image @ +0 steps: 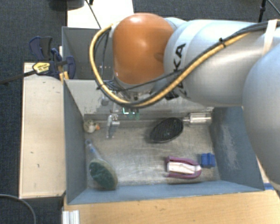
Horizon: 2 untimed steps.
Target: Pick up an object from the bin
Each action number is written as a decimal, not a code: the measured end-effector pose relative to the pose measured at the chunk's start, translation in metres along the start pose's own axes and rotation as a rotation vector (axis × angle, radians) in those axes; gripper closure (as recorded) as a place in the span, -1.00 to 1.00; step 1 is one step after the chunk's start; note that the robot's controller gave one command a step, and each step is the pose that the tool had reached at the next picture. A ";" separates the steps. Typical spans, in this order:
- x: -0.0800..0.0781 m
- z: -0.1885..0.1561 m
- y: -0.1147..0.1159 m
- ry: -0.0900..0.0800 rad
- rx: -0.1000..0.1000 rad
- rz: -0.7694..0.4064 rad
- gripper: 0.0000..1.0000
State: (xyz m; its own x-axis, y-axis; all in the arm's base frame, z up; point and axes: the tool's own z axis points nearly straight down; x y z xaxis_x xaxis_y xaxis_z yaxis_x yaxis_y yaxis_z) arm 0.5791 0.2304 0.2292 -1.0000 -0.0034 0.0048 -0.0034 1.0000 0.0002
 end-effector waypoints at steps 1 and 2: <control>-0.013 0.102 -0.008 -0.001 0.002 -0.157 -1.00; 0.027 0.157 -0.142 -0.013 -0.002 -0.231 -1.00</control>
Offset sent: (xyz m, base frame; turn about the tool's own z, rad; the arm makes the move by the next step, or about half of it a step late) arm 0.0132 -0.0076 -0.0987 -0.1579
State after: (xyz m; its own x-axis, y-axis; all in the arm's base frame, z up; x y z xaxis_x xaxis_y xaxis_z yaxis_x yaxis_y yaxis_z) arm 0.5522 0.0883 0.0720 -0.9727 -0.2321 -0.0084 -0.2321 0.9727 0.0019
